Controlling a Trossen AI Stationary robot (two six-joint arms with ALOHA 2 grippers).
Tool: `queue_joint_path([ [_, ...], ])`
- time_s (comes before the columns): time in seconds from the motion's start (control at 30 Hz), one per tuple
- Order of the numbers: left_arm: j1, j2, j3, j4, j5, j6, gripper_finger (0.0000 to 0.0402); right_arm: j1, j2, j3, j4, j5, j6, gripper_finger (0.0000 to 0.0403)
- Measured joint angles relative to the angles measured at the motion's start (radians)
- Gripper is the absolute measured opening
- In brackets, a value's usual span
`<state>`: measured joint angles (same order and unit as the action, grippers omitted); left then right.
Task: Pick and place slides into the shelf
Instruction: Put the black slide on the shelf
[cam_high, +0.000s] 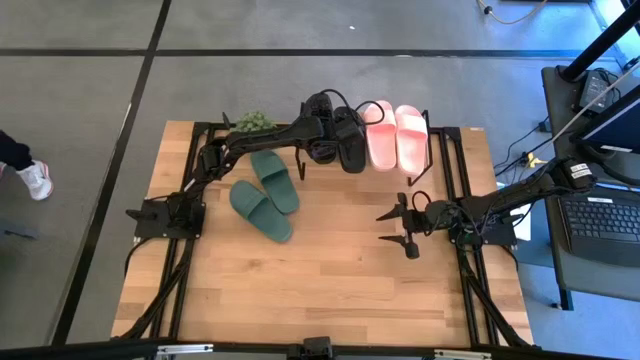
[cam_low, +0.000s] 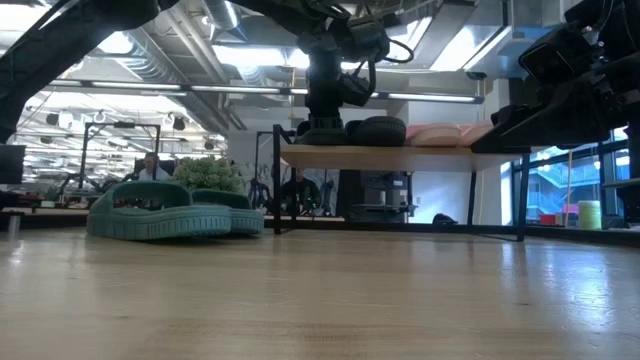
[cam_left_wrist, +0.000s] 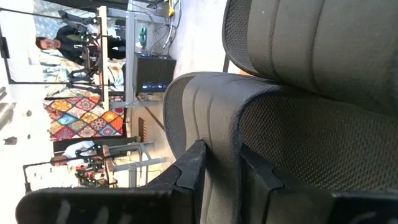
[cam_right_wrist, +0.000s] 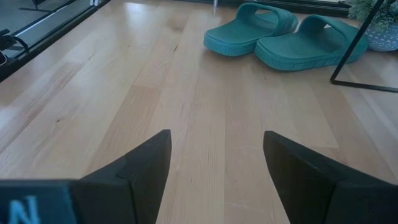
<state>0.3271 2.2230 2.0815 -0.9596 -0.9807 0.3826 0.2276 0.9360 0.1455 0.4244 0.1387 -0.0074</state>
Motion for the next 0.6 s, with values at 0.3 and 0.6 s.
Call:
queue_joint_path([
  [0.3,0.000,0.000,0.000,0.005,0.023,0.002,0.0067,0.000,0.000,0.000,0.000,0.000,0.002,0.0255],
  [0.6,0.001,-0.022,-0.004,0.010,0.059,-0.006,0.0094,0.000,0.000,0.000,0.000,0.000,0.002,0.0255],
])
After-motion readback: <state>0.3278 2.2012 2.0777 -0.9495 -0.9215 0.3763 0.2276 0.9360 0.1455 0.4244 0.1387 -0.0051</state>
